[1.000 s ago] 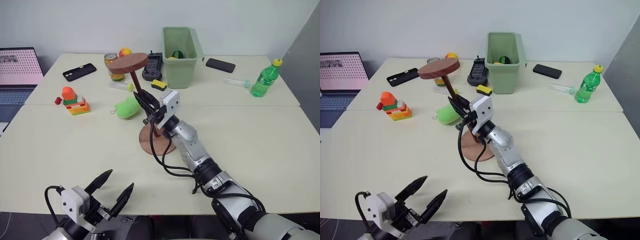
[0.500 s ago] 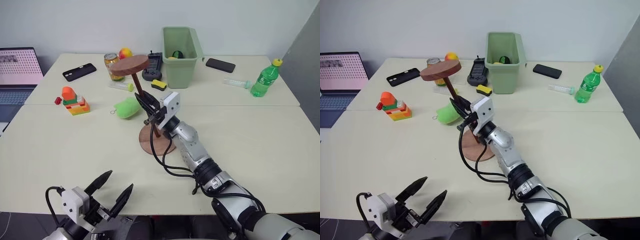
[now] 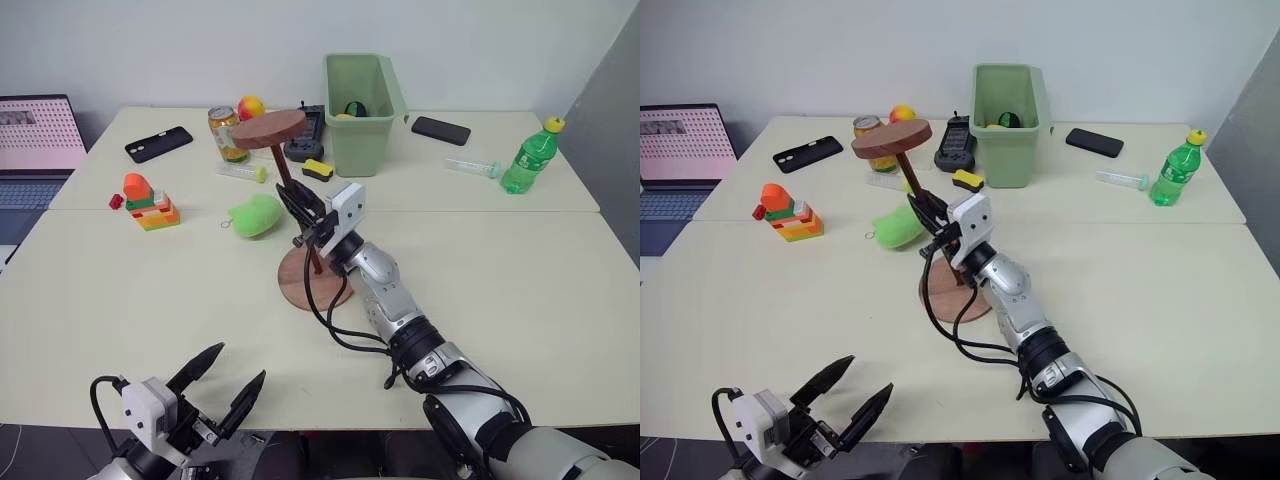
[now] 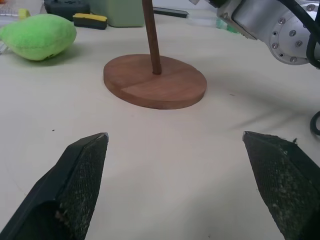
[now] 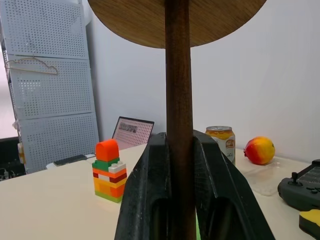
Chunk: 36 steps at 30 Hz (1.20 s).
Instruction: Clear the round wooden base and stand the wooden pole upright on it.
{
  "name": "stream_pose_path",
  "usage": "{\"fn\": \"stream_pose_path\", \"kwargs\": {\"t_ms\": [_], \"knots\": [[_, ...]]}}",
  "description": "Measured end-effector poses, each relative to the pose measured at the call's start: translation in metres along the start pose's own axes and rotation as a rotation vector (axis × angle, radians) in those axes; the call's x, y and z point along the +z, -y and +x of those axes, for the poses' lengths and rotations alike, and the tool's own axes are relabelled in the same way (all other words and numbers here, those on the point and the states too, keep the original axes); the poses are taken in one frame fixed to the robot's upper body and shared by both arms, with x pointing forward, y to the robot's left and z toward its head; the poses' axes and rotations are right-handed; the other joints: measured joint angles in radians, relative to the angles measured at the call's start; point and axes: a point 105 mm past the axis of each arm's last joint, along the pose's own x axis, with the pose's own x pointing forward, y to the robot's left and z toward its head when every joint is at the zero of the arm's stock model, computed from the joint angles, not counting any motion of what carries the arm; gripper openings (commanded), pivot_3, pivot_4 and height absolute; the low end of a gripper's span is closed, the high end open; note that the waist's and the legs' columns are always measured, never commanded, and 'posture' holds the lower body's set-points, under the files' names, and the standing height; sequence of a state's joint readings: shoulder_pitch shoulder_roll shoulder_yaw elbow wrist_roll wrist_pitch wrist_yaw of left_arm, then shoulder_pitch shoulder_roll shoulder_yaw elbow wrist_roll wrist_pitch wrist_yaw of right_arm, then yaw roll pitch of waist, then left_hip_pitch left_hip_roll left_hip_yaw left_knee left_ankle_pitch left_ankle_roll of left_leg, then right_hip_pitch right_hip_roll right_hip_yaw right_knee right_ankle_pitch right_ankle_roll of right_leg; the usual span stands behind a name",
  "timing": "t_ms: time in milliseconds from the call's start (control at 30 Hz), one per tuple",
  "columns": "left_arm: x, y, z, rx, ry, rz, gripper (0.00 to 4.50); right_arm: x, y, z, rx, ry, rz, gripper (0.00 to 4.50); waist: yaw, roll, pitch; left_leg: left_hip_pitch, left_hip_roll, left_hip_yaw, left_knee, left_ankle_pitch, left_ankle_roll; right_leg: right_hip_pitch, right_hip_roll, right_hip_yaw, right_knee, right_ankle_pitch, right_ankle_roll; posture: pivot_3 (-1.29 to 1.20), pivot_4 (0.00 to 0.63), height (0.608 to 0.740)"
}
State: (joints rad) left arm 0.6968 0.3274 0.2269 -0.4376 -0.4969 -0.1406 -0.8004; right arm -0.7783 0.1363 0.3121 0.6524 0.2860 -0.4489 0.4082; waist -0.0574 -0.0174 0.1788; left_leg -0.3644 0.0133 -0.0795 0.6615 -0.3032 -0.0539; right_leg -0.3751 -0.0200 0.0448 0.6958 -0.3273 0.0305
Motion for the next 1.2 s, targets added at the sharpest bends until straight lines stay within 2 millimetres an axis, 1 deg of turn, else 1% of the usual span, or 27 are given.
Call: {"fn": "stream_pose_path", "kwargs": {"t_ms": [500, 700, 967, 1200], "knots": [[-0.004, 0.002, -0.005, 0.002, -0.003, -0.004, 4.50, -0.002, 0.000, 0.000, 0.000, -0.006, -0.002, 0.23, 0.000, 0.000, 0.000, 0.000, 0.000, 0.000, 0.000, 0.000, 0.000, 0.000, 0.000, 0.000, 0.000, 0.000, 0.000, 0.00, 0.150, 0.740], [-0.003, 0.003, -0.008, 0.008, 0.001, -0.008, 4.50, -0.003, -0.006, 0.002, 0.030, -0.060, 0.012, 0.23, 0.000, 0.000, 0.000, 0.000, 0.000, 0.000, -0.001, 0.000, 0.000, 0.000, 0.000, 0.000, -0.001, 0.000, 0.000, 0.00, 0.150, 0.740], [0.003, 0.001, -0.002, -0.001, 0.016, 0.005, 4.50, 0.003, -0.016, -0.012, 0.059, -0.084, 0.053, 0.23, 0.000, -0.001, -0.001, 0.000, 0.000, -0.001, -0.002, 0.000, 0.000, 0.001, 0.000, -0.001, -0.004, 0.000, 0.000, 0.00, 0.150, 0.740], [0.008, 0.000, 0.003, -0.012, 0.013, 0.014, 4.50, 0.010, -0.014, -0.023, 0.088, -0.124, 0.037, 0.23, 0.003, -0.001, -0.001, 0.000, 0.000, -0.001, -0.002, 0.000, 0.000, 0.002, -0.001, -0.001, -0.006, 0.000, 0.000, 0.00, 0.150, 0.740]]}}
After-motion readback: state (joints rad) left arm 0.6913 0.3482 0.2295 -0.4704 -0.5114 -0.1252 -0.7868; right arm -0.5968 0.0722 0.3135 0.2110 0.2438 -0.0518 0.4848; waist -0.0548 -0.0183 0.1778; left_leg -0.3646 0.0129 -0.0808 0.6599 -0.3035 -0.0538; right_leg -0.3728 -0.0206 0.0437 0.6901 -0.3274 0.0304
